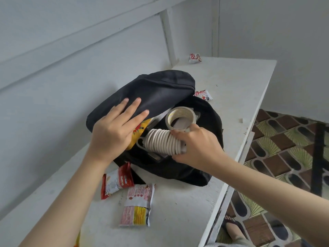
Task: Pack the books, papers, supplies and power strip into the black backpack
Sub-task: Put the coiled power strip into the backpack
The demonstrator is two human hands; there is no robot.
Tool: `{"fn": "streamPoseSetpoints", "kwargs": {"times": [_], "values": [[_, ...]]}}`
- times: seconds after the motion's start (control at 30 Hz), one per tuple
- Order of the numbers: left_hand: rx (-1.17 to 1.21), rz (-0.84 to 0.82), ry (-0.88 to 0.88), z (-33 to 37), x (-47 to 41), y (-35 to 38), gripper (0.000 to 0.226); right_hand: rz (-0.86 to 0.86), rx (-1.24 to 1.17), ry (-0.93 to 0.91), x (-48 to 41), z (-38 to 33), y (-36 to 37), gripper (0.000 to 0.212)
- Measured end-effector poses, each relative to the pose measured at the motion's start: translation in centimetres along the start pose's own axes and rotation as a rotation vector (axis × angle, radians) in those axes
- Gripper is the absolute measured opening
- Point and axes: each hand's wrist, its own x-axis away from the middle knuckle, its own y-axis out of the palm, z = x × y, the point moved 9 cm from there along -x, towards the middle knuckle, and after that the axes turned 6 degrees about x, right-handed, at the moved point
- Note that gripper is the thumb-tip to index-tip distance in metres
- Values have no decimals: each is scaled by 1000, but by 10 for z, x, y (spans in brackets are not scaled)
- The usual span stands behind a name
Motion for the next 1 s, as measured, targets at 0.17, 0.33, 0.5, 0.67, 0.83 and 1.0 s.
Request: {"fn": "streamPoseSetpoints", "kwargs": {"times": [0.17,0.33,0.5,0.67,0.83,1.0], "values": [[-4,5,5,0,3,0,39,61,-52,5,-2,6,14,75],[108,7,-77,-7,2,0,35,105,-197,20,-2,16,23,83],[183,-36,-144,-17,5,4,33,63,-382,132,5,31,32,98],[213,-46,-164,-20,6,5,32,108,-309,179,21,42,25,100],[240,-22,-195,-19,7,3,33,240,-538,288,44,59,26,69],[251,2,-215,-17,6,2,34,104,-753,294,37,80,32,46]]}}
